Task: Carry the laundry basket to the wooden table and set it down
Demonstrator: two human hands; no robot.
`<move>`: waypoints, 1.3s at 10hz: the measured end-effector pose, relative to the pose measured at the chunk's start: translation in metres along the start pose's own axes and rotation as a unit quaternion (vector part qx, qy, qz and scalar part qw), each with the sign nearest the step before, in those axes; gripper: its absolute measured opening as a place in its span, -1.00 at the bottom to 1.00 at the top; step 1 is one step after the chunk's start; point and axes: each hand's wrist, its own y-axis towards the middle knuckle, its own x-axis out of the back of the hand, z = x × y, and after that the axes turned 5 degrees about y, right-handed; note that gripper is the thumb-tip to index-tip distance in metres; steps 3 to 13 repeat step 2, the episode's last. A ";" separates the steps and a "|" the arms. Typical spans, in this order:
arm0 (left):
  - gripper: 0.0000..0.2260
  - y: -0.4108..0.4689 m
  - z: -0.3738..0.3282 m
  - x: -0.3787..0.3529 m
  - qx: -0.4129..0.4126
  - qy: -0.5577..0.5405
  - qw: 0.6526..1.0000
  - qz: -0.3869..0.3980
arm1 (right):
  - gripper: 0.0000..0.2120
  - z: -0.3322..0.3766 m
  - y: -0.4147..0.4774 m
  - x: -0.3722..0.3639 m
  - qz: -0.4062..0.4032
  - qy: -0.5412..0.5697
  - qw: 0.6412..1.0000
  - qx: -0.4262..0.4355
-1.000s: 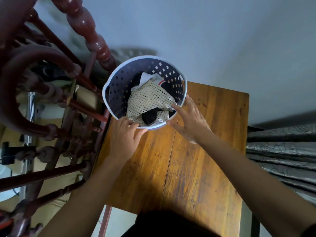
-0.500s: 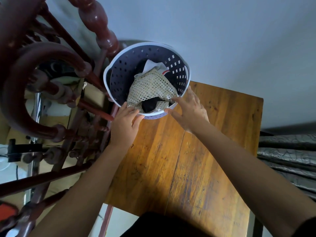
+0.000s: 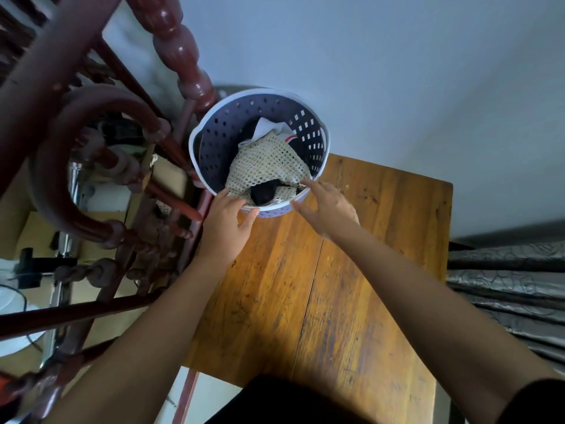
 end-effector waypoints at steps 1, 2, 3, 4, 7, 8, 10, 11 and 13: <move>-0.67 0.000 -0.007 0.011 -0.002 0.003 0.999 0.044 | -0.41 0.002 -0.017 0.010 0.011 -0.021 1.000 0.018; -0.64 -0.009 -0.024 0.027 -0.008 -0.013 0.998 0.056 | -0.45 0.001 -0.044 0.019 -0.012 -0.015 0.999 0.034; -0.64 -0.009 -0.024 0.027 -0.008 -0.013 0.998 0.056 | -0.45 0.001 -0.044 0.019 -0.012 -0.015 0.999 0.034; -0.64 -0.009 -0.024 0.027 -0.008 -0.013 0.998 0.056 | -0.45 0.001 -0.044 0.019 -0.012 -0.015 0.999 0.034; -0.64 -0.009 -0.024 0.027 -0.008 -0.013 0.998 0.056 | -0.45 0.001 -0.044 0.019 -0.012 -0.015 0.999 0.034; -0.64 -0.009 -0.024 0.027 -0.008 -0.013 0.998 0.056 | -0.45 0.001 -0.044 0.019 -0.012 -0.015 0.999 0.034; -0.64 -0.009 -0.024 0.027 -0.008 -0.013 0.998 0.056 | -0.45 0.001 -0.044 0.019 -0.012 -0.015 0.999 0.034; -0.64 -0.009 -0.024 0.027 -0.008 -0.013 0.998 0.056 | -0.45 0.001 -0.044 0.019 -0.012 -0.015 0.999 0.034; -0.64 -0.009 -0.024 0.027 -0.008 -0.013 0.998 0.056 | -0.45 0.001 -0.044 0.019 -0.012 -0.015 0.999 0.034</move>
